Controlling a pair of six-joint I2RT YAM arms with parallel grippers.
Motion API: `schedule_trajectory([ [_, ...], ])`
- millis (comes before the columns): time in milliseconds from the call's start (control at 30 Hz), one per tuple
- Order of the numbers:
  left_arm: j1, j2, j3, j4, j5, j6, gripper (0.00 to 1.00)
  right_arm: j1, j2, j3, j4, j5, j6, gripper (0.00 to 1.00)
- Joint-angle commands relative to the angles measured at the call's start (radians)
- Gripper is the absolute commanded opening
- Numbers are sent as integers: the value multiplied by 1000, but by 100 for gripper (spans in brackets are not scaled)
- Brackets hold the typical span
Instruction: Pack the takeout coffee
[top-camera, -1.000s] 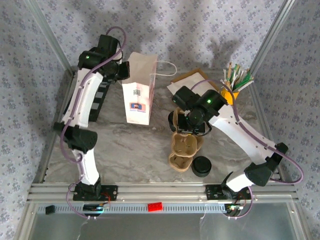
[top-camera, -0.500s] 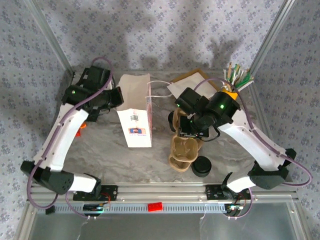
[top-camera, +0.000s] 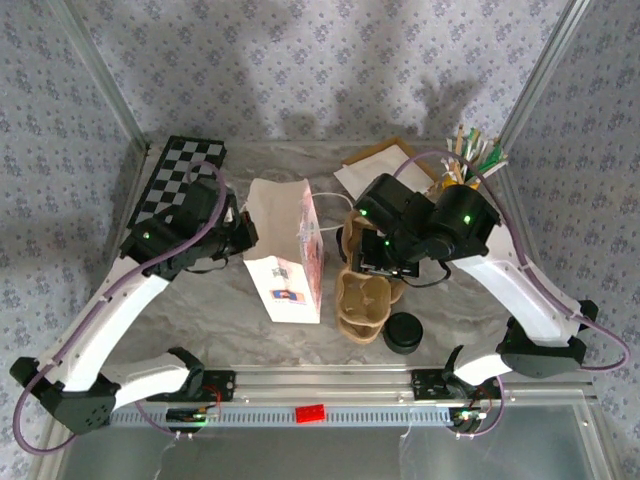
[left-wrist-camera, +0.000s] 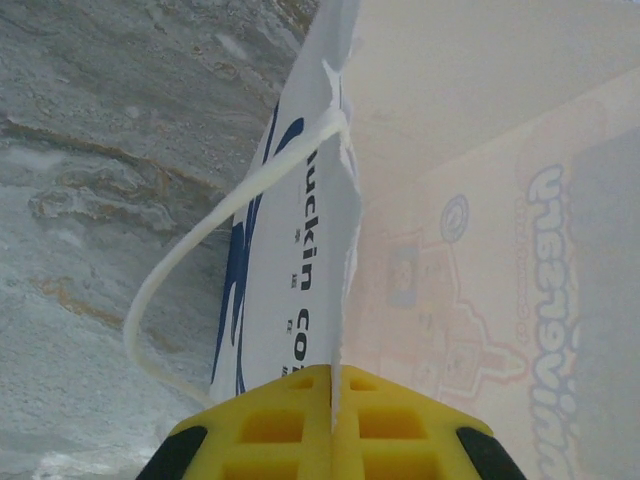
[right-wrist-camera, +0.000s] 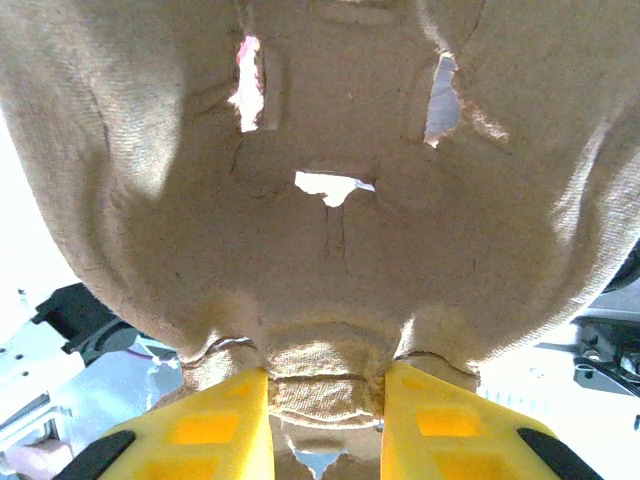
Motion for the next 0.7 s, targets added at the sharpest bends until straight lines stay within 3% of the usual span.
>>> schedule_trajectory([
  [0,-41,-25,-20,40,-39,-36,0,10,10,61,-80,29,32,27],
  [167,-105,-17,-34,14,-104,-72,0,7,25,138,-170,38,28,27],
  [400,-160,-5,-56,38,-173,-111,0,-32,-20,105,-199,14,1,27],
  [667,-181,27,-36,23,-236,-148,0,-121,-159,-55,-199,-54,-20,27],
])
